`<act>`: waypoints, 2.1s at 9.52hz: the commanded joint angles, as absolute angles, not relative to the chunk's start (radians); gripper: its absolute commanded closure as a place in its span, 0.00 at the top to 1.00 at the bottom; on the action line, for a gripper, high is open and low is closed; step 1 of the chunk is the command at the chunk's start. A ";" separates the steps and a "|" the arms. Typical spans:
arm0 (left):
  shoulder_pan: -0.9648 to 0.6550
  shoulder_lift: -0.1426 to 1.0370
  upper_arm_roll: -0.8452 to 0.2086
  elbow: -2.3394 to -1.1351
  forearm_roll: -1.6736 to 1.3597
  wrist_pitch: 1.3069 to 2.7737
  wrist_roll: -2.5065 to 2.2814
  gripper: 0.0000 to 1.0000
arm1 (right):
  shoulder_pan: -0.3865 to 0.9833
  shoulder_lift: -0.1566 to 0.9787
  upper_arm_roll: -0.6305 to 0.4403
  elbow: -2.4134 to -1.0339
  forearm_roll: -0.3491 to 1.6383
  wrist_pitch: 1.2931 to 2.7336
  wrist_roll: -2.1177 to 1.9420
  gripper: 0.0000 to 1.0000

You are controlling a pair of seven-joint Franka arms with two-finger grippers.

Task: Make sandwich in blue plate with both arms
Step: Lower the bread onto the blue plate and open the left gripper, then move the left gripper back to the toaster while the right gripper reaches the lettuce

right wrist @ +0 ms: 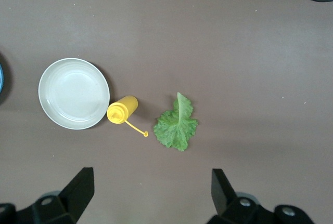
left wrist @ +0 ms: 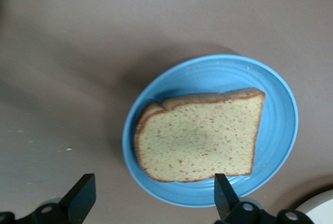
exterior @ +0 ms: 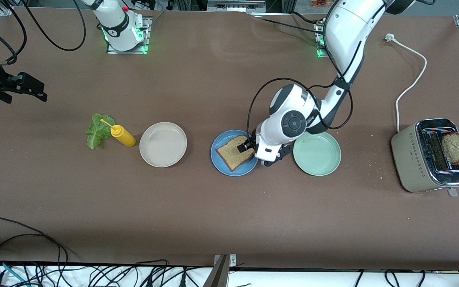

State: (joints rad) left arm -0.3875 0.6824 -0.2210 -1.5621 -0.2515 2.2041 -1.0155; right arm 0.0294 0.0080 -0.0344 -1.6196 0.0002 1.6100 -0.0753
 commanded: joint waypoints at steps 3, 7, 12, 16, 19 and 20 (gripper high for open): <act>-0.218 0.476 -0.213 -1.559 -0.003 1.898 -0.961 1.00 | 0.029 -0.003 -0.034 -1.626 0.009 1.605 -0.064 1.00; -0.031 0.341 -0.210 -1.557 -0.002 1.856 -0.647 1.00 | 0.028 -0.003 -0.034 -1.628 0.011 1.605 -0.063 1.00; 0.124 0.210 -0.209 -1.551 -0.002 1.792 -0.269 1.00 | 0.026 0.021 -0.037 -1.632 -0.002 1.523 -0.069 1.00; 0.159 0.190 -0.209 -1.498 0.009 1.718 -0.178 1.00 | 0.009 0.193 -0.043 -1.626 -0.002 1.514 -0.080 1.00; 0.161 0.190 -0.210 -1.464 0.008 1.712 -0.176 1.00 | -0.003 0.265 -0.051 -1.711 -0.040 1.728 -0.066 1.00; 0.164 0.190 -0.213 -1.453 0.002 1.700 -0.181 1.00 | -0.003 0.262 -0.052 -1.808 -0.040 1.847 -0.061 1.00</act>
